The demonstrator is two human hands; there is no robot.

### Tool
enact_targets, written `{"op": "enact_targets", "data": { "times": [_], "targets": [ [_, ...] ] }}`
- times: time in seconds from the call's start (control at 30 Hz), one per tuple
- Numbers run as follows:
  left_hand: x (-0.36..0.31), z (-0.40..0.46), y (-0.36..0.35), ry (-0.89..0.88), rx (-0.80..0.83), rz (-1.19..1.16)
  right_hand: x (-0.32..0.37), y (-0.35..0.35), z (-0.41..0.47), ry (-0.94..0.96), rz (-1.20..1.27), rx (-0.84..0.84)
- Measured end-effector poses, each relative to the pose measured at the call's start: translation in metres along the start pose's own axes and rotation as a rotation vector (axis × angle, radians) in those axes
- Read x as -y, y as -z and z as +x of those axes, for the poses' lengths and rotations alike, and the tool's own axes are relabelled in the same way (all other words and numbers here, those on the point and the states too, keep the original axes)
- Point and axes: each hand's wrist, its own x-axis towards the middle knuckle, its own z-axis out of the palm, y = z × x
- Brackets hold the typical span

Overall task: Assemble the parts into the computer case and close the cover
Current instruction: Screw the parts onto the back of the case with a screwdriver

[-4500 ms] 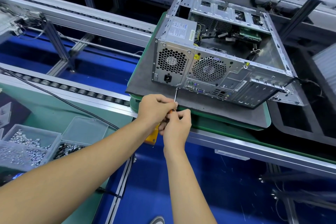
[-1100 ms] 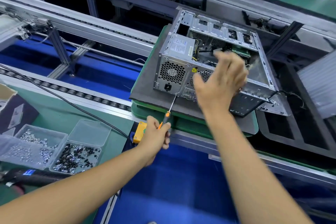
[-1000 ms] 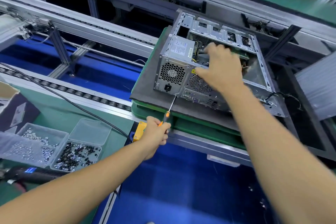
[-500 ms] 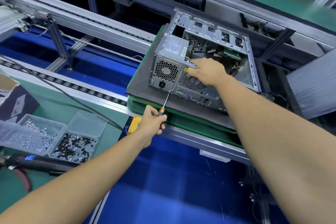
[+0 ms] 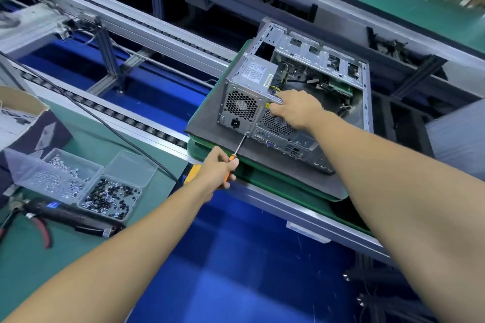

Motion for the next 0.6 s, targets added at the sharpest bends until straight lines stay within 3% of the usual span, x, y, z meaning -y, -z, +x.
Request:
{"op": "enact_targets", "data": {
  "times": [0.13, 0.33, 0.5, 0.6],
  "targets": [
    [-0.005, -0.010, -0.006, -0.046, 0.040, 0.093, -0.006, 0.002, 0.006, 0.054, -0.010, 0.042],
    [-0.013, -0.006, -0.017, 0.178, 0.011, 0.062, -0.010, -0.005, 0.008, 0.061, 0.026, 0.006],
    [0.003, -0.004, -0.014, 0.033, -0.085, 0.069, -0.011, -0.004, 0.009, 0.043, 0.468, 0.019],
    [0.007, -0.006, -0.014, -0.086, -0.132, 0.128, -0.010, -0.005, 0.008, 0.100, 0.452, 0.059]
  ]
}}
